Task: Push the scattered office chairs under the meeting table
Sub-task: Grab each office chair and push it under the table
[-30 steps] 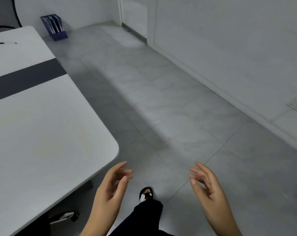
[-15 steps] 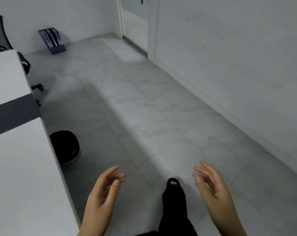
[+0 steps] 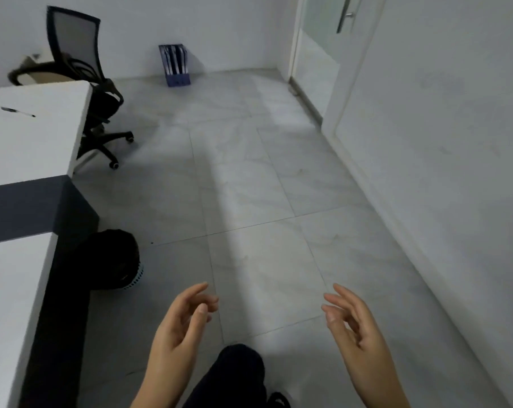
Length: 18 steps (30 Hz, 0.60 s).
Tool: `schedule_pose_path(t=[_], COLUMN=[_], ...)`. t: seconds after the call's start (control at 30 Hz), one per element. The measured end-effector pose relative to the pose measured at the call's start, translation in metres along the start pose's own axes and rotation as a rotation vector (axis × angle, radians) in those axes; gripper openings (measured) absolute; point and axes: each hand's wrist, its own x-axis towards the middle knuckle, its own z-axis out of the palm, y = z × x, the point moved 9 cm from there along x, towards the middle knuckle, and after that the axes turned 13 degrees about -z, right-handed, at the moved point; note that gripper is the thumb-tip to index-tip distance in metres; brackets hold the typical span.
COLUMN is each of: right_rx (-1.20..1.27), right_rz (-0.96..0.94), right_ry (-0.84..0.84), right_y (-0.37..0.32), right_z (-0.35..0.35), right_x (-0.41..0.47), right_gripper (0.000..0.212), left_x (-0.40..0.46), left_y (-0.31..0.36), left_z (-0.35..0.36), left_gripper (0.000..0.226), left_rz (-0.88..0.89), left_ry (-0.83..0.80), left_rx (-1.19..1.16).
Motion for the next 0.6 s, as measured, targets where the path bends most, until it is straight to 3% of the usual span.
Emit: schedule_pose_path(t=[0.27,0.37,0.6], right_rx=[0.005,0.023,0.027], right_rz=[-0.062,-0.096,-0.081], right_ry=[-0.101,-0.104,-0.204], right_y=[0.027,0.014,0.021], right_z=[0.057,0.086,0.153], right_x=[0.196,0.277,0.412], right_gripper=[0.025,0.03,0.033], left_x=[0.164,0.235,0.359], left_y=[0.029,0.065,0.095], left_z=[0.003,-0.005,-0.018], left_gripper=[0.028,0.038,0.029], left_rz=[-0.005,0.036,0.01], left_ry=[0.144,0.168,0.208], left_rx=[-0.013,-0.001,0.027])
